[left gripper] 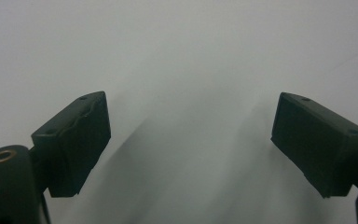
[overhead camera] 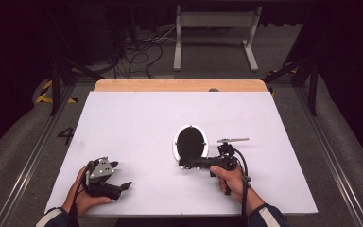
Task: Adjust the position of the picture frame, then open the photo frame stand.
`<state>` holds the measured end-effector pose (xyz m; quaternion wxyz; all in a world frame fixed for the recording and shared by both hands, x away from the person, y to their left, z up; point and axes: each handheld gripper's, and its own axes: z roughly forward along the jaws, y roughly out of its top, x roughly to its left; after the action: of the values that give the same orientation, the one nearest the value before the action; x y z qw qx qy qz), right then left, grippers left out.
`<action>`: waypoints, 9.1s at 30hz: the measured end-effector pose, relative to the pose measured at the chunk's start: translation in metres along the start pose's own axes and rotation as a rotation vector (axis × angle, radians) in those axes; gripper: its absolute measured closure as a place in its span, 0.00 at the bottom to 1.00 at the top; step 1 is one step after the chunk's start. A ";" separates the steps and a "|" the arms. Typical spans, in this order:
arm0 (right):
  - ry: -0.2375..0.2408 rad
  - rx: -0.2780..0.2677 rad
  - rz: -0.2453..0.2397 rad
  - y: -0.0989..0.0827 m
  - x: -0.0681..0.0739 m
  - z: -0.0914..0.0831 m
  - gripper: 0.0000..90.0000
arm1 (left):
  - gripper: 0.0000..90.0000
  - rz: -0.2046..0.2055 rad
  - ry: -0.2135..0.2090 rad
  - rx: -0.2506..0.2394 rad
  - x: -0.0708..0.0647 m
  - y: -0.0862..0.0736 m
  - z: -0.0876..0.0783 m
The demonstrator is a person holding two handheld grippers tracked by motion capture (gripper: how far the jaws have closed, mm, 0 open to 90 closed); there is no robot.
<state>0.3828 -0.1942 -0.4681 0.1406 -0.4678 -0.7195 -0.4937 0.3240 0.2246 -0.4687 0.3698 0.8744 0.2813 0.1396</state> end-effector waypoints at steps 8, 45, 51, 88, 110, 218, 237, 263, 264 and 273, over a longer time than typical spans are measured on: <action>0.050 -0.047 0.090 0.003 -0.006 0.003 0.64 | 0.14 0.021 -0.016 0.011 0.001 0.006 0.008; 0.016 -0.034 -0.155 0.005 0.002 0.005 0.66 | 0.15 -0.094 -0.292 -0.020 0.028 0.120 0.122; -0.001 -0.036 -0.227 0.004 0.005 0.005 0.66 | 0.16 -0.107 -0.337 -0.032 0.027 0.125 0.130; -0.056 -0.023 -0.402 0.002 0.014 0.001 0.68 | 0.54 -0.161 -0.478 -0.165 0.036 0.130 0.119; -0.082 -0.025 -0.402 0.002 0.014 -0.001 0.89 | 0.76 -0.007 -0.299 -0.239 0.012 0.141 0.101; -0.253 0.000 -0.538 -0.006 0.031 -0.009 0.81 | 0.74 0.161 -0.011 -0.252 -0.009 0.136 0.098; -0.329 -0.175 -0.692 -0.011 0.084 0.012 1.00 | 0.80 0.200 -0.027 -0.259 -0.008 0.136 0.092; -0.504 -0.148 -0.743 -0.027 0.089 0.058 1.00 | 0.83 0.220 -0.016 -0.222 -0.012 0.139 0.090; -0.505 -0.141 -0.740 -0.028 0.089 0.057 1.00 | 0.83 0.218 -0.017 -0.223 -0.012 0.139 0.090; -0.498 -0.122 -0.721 -0.029 0.088 0.050 1.00 | 0.83 0.238 -0.009 -0.215 -0.015 0.140 0.090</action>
<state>0.3265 -0.1070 -0.4503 -0.2464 -0.2990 -0.8181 -0.4250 0.4066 0.0849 -0.4296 0.4434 0.8575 0.1577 0.2079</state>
